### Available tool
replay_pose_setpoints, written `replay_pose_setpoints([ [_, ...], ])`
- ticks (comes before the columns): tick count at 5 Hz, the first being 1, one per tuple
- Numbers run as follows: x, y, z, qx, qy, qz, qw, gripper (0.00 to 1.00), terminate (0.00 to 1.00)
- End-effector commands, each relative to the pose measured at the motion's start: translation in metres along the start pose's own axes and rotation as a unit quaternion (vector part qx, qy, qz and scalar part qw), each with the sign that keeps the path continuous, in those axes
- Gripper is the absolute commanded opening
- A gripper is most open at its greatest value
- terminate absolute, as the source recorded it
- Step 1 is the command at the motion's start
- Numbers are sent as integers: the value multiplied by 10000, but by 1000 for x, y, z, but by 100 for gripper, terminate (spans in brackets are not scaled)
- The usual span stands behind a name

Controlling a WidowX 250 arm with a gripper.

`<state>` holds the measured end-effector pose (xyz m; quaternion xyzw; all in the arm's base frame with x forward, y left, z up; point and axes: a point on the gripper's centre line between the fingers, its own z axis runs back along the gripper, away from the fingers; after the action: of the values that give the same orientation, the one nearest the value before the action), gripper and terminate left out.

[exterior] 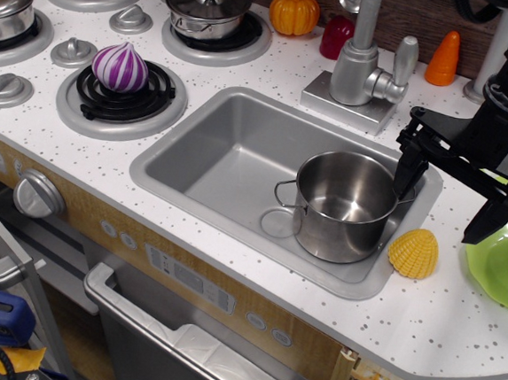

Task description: Put corn in pot which is in sink

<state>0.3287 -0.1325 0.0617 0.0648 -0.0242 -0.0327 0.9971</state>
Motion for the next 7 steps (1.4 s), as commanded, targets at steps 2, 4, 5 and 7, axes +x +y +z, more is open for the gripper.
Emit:
replay_pose_setpoints([
  [2, -1, 1, -12, -20, -158, 1, 9999, 100, 0],
  [4, -3, 4, -34, -37, -413, -75, 9991, 100, 0],
  [5, -1, 7, -40, 19, -554, -106, 9984, 100, 0],
  [7, 7, 12, -29, 86, -558, -163, 9983, 0, 0],
])
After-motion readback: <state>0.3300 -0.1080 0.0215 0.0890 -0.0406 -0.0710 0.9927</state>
